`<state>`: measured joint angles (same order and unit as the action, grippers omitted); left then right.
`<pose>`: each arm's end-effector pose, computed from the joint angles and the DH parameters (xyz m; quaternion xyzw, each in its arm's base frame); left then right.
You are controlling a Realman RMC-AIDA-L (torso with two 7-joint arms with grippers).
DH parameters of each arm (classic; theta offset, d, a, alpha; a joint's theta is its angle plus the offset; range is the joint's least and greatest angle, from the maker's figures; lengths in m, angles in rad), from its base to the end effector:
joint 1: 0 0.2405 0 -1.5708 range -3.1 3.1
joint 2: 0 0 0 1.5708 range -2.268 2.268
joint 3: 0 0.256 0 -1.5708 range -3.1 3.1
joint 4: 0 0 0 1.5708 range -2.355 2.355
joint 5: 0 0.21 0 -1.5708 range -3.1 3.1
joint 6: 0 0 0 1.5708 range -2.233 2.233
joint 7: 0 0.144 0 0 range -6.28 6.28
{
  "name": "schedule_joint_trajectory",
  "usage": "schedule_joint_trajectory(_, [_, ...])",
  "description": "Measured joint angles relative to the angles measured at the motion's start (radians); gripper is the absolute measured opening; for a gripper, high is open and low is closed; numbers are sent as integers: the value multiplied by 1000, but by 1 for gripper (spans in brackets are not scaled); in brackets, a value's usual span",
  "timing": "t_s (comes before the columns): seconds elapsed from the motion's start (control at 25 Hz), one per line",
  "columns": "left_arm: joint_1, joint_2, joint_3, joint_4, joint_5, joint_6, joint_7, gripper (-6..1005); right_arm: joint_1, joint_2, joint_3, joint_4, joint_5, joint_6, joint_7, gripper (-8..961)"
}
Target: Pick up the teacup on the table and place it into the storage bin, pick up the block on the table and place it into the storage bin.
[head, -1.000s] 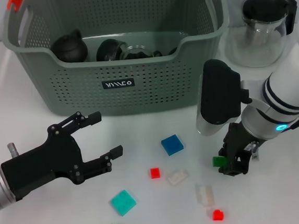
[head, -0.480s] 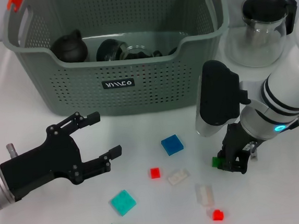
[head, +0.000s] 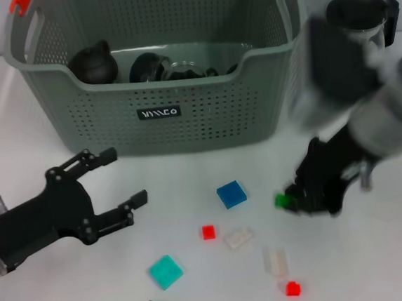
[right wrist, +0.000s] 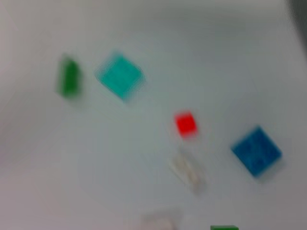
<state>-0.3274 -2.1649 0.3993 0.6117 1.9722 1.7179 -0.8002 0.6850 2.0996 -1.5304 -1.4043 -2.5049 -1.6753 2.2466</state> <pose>-0.3043 0.2567 -0.0015 -0.9059 -0.0866 -0.3145 0.2702 0.1265 0.3313 -0.0297 -0.9732 0.0811 -0.2089 0.0514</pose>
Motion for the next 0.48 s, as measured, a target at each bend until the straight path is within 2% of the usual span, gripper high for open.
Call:
schedule_joint_trajectory(0.12, [6, 1, -29, 1, 17, -1, 5, 828, 8, 0, 181, -188, 159, -160, 31, 198])
schedule_joint_trajectory(0.24, [9, 0, -37, 2, 21, -1, 16, 828, 65, -3, 393, -285, 360, -210, 87, 199])
schedule_joint_trajectory(0.36, [1, -1, -32, 0, 22, 1, 18, 828, 140, -4, 561, -281, 441, -134, 126, 200])
schedule_joint_trajectory(0.48, [-8, -1, -27, -5, 22, 3, 18, 828, 205, -16, 602, -179, 414, 42, 139, 200])
